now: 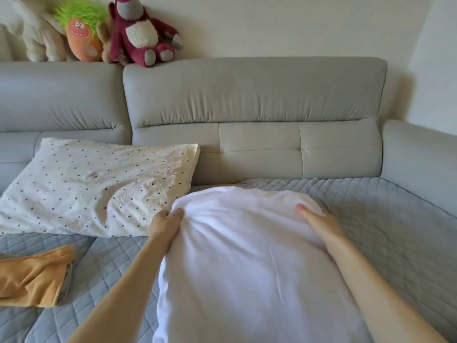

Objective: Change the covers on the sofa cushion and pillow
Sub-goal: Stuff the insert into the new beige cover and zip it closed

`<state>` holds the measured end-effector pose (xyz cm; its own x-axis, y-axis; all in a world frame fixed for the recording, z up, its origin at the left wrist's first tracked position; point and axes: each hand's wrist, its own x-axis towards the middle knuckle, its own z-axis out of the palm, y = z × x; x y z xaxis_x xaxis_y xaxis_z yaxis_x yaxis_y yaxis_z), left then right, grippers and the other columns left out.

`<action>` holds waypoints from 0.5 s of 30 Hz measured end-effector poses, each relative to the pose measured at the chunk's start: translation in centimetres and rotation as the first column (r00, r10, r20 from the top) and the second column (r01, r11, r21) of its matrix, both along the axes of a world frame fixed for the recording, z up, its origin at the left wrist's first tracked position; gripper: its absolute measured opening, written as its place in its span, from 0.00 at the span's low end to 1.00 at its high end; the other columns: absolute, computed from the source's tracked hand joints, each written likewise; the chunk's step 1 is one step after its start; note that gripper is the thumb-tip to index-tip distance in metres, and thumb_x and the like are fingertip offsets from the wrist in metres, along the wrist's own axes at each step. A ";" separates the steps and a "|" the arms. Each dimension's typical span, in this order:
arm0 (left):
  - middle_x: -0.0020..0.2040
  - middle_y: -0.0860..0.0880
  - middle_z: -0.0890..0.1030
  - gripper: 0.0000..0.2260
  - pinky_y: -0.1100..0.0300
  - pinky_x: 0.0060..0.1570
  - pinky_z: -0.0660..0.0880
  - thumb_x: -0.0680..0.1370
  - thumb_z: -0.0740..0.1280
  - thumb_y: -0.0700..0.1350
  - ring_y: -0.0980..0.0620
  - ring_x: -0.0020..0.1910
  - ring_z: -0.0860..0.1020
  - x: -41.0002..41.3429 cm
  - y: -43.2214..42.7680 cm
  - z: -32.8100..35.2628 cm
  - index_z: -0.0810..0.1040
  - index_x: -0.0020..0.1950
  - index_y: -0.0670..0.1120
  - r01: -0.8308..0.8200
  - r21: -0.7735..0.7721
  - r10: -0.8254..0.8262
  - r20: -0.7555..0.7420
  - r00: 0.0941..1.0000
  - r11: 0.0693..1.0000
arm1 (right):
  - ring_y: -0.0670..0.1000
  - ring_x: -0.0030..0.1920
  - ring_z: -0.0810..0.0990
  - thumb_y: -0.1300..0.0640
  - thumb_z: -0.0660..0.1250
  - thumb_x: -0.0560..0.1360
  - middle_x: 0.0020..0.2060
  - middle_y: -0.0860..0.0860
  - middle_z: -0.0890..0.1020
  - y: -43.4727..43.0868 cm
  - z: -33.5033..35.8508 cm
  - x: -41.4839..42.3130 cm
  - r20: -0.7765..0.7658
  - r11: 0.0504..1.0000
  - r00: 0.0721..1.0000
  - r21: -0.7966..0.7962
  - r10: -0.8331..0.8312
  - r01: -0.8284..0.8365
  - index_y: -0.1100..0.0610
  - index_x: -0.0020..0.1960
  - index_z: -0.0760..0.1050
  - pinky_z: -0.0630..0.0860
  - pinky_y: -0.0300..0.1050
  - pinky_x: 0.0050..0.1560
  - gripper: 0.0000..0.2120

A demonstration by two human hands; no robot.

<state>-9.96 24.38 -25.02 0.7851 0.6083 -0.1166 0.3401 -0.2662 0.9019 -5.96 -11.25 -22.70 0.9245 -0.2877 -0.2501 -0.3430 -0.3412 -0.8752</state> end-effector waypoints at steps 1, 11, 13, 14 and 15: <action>0.42 0.43 0.78 0.12 0.53 0.41 0.75 0.78 0.66 0.46 0.44 0.40 0.76 0.0 0.4 -0.2 0.78 0.52 0.37 0.023 -0.040 -0.026 -0.066 0.998 0.999 | 0.59 0.65 0.74 0.32 0.69 0.69 0.70 0.58 0.73 -0.3 0.4 0.1 0.008 0.998 1.000 0.060 -0.016 0.015 0.59 0.71 0.71 0.71 0.50 0.63 0.40; 0.52 0.42 0.81 0.17 0.52 0.53 0.76 0.78 0.66 0.54 0.40 0.53 0.79 4.2 -0.6 2.0 0.79 0.58 0.43 0.062 0.085 -0.060 -0.031 0.998 0.994 | 0.53 0.76 0.57 0.35 0.59 0.76 0.72 0.39 0.67 8.2 2.8 -0.3 0.216 0.686 0.849 -0.695 0.483 -0.213 0.40 0.70 0.68 0.59 0.61 0.71 0.24; 0.42 0.43 0.80 0.12 0.53 0.46 0.75 0.80 0.62 0.50 0.42 0.46 0.79 4.7 0.1 2.2 0.78 0.49 0.42 -0.022 0.068 0.017 0.082 0.996 0.997 | 0.50 0.77 0.54 0.32 0.56 0.76 0.73 0.36 0.63 10.5 2.4 -0.8 0.092 0.575 0.758 -0.712 0.646 -0.403 0.38 0.72 0.64 0.54 0.64 0.72 0.27; 0.41 0.43 0.79 0.13 0.54 0.44 0.73 0.81 0.60 0.48 0.43 0.44 0.78 5.1 0.9 2.2 0.77 0.48 0.40 -0.067 -0.004 0.067 0.106 0.992 0.998 | 0.48 0.78 0.53 0.31 0.56 0.76 0.75 0.37 0.61 11.1 2.2 -0.9 0.066 0.543 0.714 -0.699 0.697 -0.465 0.38 0.74 0.63 0.53 0.64 0.73 0.28; 0.43 0.41 0.78 0.12 0.54 0.45 0.73 0.82 0.60 0.46 0.43 0.44 0.77 5.2 1.8 1.8 0.77 0.49 0.38 -0.090 -0.073 0.096 0.069 0.993 0.993 | 0.47 0.78 0.52 0.33 0.57 0.77 0.76 0.39 0.59 11.3 1.9 -1.0 0.083 0.558 0.679 -0.646 0.730 -0.521 0.39 0.74 0.64 0.52 0.61 0.75 0.28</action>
<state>-4.74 26.17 -23.21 0.7335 0.6714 -0.1061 0.2933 -0.1717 0.9405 -6.95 0.01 -20.76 0.9068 0.4153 0.0730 0.3982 -0.7866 -0.4719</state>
